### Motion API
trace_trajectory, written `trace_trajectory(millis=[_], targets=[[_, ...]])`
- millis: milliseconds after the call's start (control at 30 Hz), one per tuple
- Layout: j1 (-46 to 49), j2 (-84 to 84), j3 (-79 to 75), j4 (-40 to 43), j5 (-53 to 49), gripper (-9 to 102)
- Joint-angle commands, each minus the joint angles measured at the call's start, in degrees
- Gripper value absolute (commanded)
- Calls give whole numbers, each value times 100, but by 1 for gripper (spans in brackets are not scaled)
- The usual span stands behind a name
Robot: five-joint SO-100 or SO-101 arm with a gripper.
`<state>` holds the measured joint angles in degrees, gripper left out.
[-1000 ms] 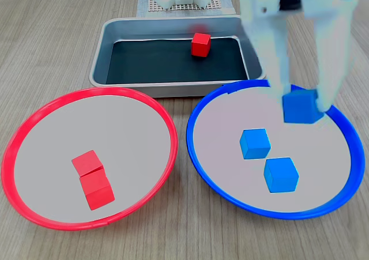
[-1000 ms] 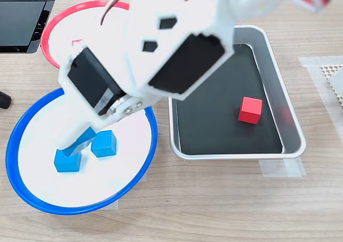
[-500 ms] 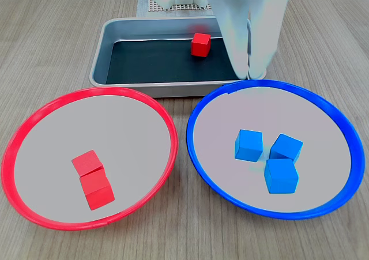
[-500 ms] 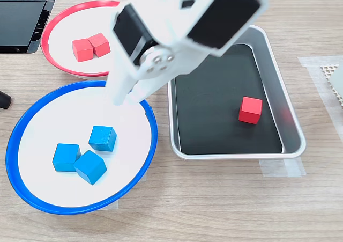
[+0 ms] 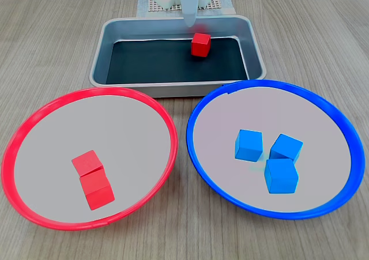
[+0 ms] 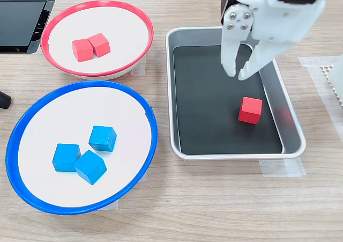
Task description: Move six blocks tray to matching dishes
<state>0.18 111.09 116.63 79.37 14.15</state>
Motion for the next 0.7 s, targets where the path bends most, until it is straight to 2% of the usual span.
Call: trace_trajectory(millis=[0,100,167,467,667], targets=[[-70,158,79,185,439,2],[-158,141,255,272,545,17],[-229,88,325,343,554,22],[-659,-325,527,316,677,23],[-747,-756,519,-35,791,21]])
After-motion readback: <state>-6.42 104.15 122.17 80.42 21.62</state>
